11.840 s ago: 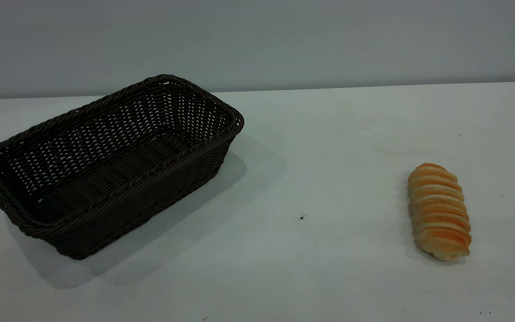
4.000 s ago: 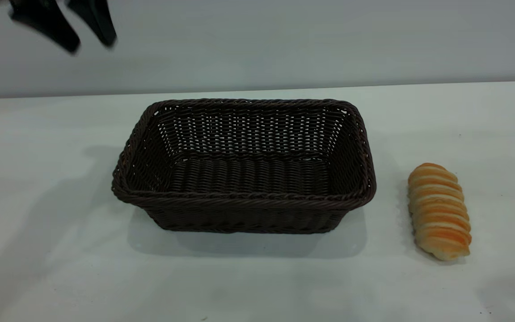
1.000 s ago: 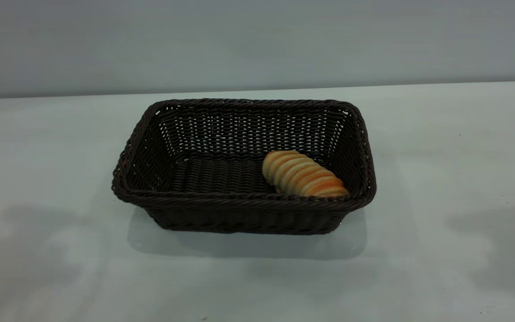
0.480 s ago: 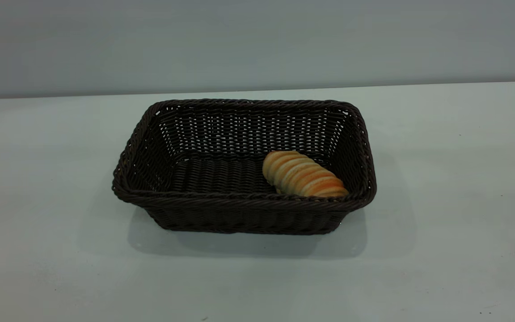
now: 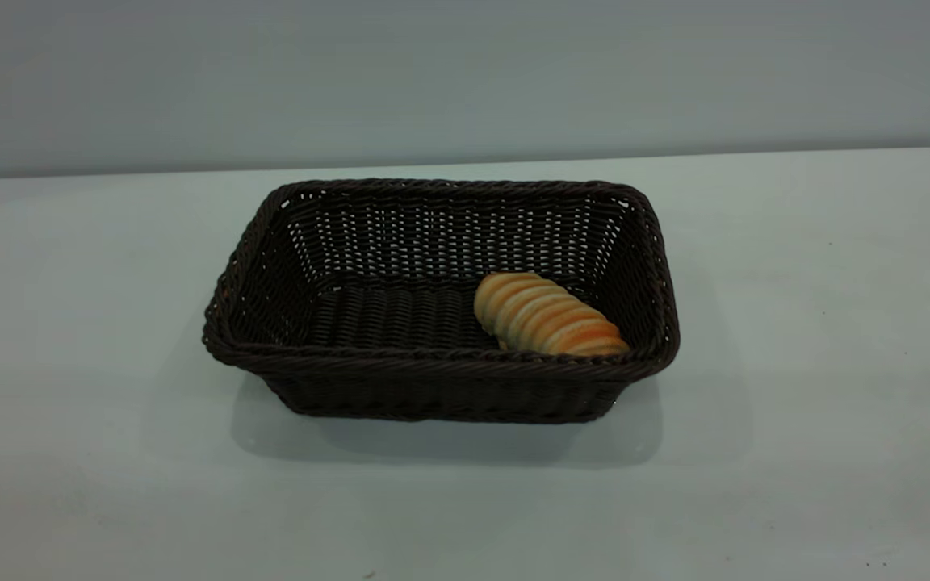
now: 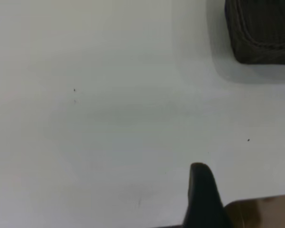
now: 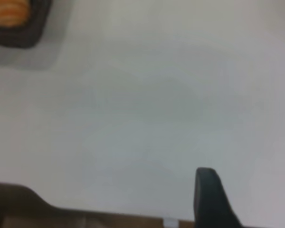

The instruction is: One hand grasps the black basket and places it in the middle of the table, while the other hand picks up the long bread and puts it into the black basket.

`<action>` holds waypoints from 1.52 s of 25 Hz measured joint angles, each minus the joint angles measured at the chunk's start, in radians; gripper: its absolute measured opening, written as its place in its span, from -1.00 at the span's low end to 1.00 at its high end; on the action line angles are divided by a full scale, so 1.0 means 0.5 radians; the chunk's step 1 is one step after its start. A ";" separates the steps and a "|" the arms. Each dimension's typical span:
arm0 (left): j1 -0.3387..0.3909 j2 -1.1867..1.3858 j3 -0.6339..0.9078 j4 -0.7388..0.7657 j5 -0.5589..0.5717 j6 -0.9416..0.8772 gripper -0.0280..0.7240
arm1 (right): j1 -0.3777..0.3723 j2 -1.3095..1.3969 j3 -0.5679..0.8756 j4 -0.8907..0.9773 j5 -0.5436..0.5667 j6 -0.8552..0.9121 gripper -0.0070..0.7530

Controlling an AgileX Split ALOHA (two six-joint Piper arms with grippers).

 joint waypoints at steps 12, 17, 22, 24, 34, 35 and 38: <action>0.000 -0.438 0.151 0.000 0.136 0.000 0.47 | 0.000 -0.183 0.057 0.039 -0.011 -0.002 0.02; 0.000 -0.440 0.151 0.000 0.143 0.000 0.47 | 0.000 -0.183 0.057 0.039 -0.011 -0.002 0.02; 0.000 -0.440 0.151 0.000 0.143 0.000 0.47 | 0.000 -0.183 0.057 0.039 -0.011 -0.002 0.02; 0.000 -0.440 0.151 0.000 0.143 0.000 0.47 | 0.000 -0.183 0.057 0.039 -0.011 -0.002 0.02; 0.045 -0.462 0.153 0.000 0.145 0.000 0.47 | -0.114 -0.183 0.057 0.046 -0.011 -0.004 0.02; 0.069 -0.464 0.153 0.000 0.145 0.000 0.47 | -0.145 -0.183 0.057 0.046 -0.011 -0.004 0.02; 0.117 -0.464 0.153 0.000 0.145 0.000 0.47 | -0.242 -0.183 0.057 0.046 -0.011 -0.004 0.02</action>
